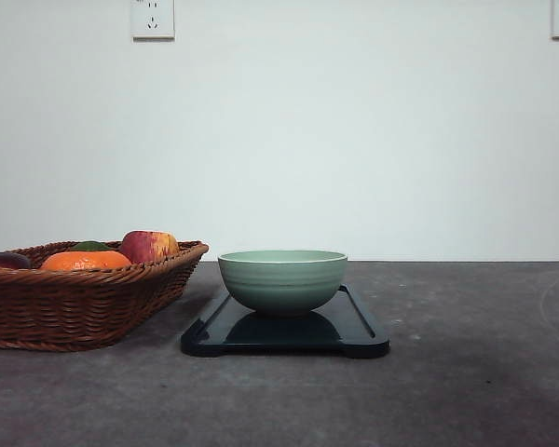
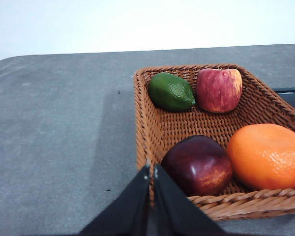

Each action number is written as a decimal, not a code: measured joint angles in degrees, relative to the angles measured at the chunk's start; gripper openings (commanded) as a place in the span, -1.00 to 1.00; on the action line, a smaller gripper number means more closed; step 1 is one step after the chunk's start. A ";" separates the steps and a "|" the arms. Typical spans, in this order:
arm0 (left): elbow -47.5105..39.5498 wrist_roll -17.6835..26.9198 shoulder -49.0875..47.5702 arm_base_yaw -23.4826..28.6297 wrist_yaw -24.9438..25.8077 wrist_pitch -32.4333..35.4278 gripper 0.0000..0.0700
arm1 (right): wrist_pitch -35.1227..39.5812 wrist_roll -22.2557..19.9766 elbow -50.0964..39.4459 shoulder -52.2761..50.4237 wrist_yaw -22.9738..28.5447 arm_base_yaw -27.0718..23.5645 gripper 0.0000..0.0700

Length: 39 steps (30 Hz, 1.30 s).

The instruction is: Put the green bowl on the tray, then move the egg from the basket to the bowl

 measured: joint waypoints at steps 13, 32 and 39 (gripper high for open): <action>0.00 0.00 0.00 0.00 0.00 0.00 -1.00 | 7.65 0.16 -14.78 -20.01 0.04 -11.33 -0.95; 0.00 0.00 0.00 0.00 0.00 0.00 -1.00 | 9.47 0.79 -14.78 -20.14 2.71 -11.35 -0.95; 0.00 0.00 0.00 0.00 0.00 0.00 -1.00 | 9.48 0.79 -14.78 -20.14 2.71 -11.35 -0.95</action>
